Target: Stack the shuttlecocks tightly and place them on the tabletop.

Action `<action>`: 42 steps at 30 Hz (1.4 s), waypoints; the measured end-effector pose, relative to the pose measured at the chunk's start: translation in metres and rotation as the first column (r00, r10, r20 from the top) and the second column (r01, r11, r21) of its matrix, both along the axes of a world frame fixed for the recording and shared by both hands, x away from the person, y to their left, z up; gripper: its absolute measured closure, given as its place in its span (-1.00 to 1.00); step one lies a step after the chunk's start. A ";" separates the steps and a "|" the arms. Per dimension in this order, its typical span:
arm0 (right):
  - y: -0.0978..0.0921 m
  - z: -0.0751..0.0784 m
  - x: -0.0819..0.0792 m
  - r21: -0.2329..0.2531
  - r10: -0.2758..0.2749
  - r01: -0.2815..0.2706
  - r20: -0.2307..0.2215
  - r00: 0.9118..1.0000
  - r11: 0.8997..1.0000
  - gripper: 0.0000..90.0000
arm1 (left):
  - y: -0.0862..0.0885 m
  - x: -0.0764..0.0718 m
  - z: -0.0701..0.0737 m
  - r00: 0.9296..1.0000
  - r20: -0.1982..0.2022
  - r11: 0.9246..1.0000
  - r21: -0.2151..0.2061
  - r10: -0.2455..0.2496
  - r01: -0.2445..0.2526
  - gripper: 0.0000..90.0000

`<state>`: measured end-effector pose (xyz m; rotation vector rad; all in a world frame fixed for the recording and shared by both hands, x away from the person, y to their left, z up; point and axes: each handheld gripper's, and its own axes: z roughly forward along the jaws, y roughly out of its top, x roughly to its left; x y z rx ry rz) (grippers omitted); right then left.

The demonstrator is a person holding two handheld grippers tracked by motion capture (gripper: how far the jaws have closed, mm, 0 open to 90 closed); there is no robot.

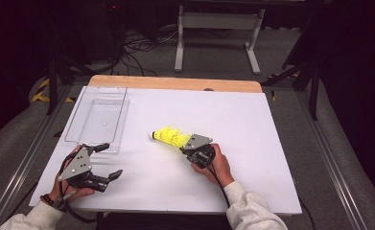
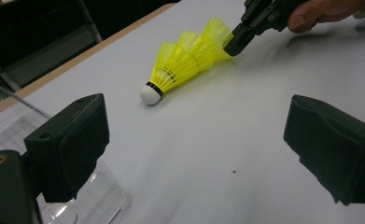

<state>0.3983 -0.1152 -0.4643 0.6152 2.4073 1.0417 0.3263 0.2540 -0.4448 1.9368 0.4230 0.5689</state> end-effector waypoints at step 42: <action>0.011 -0.012 0.015 -0.017 0.053 -0.054 -0.032 0.998 0.998 0.45 | 0.000 0.000 0.000 1.000 -0.003 1.000 0.003 -0.006 0.007 -0.82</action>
